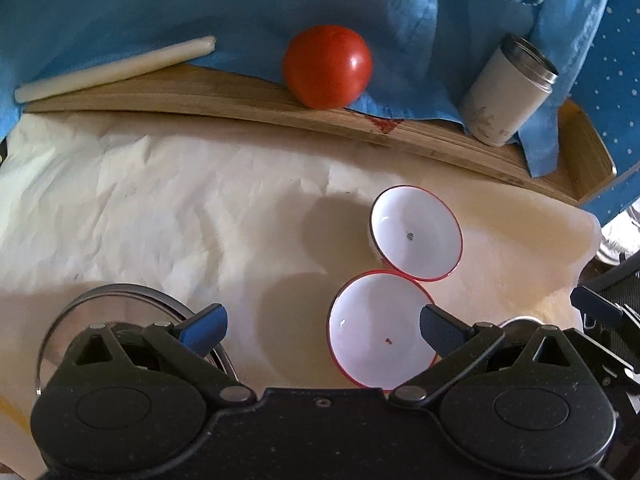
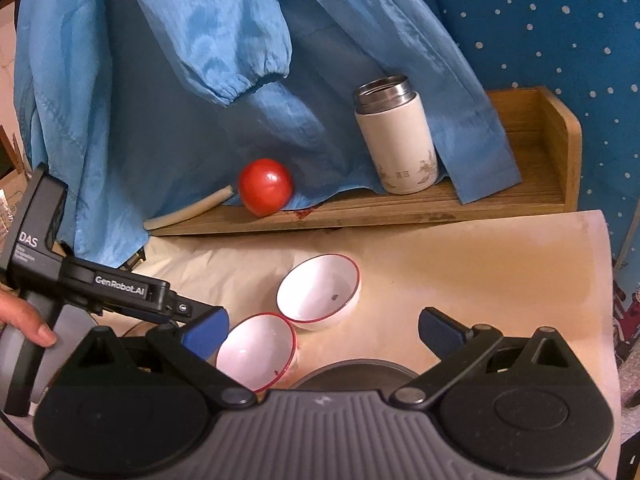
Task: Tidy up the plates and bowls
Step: 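Move both grippers to the nearer red-rimmed white bowl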
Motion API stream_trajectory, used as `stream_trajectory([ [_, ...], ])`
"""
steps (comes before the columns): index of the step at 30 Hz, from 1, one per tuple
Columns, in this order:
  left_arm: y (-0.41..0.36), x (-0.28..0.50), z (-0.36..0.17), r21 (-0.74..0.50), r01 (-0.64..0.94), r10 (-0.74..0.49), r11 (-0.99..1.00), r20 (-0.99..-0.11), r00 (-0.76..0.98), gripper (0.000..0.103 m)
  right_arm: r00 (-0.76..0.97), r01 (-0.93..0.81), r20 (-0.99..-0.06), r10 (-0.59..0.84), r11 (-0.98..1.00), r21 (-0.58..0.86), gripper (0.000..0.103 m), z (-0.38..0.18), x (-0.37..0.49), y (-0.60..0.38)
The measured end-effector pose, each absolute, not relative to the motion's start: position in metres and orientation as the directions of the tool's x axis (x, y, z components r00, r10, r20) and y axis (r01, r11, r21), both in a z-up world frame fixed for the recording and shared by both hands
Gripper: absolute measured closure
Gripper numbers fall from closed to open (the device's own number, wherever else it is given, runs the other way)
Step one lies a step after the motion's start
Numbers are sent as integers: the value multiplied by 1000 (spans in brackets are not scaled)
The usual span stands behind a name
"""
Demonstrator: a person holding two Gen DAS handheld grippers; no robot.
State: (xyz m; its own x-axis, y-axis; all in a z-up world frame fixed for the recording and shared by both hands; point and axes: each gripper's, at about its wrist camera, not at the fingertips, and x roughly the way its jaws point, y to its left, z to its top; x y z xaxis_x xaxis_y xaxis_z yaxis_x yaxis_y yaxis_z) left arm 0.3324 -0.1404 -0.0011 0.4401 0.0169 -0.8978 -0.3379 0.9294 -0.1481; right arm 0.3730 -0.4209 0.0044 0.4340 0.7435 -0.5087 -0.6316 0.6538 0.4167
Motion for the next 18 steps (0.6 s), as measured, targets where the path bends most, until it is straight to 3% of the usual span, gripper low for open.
stream_trajectory([
  [7,-133,333,-8,-159,-326,4,932,-893,449,1,414,-633,-555,721,666,393,0,5,379,-407],
  [18,-135,341,-16,-95,-178,-4,979,-893,450,1,424,-591,-670,609,747,305,0,10,375,-391],
])
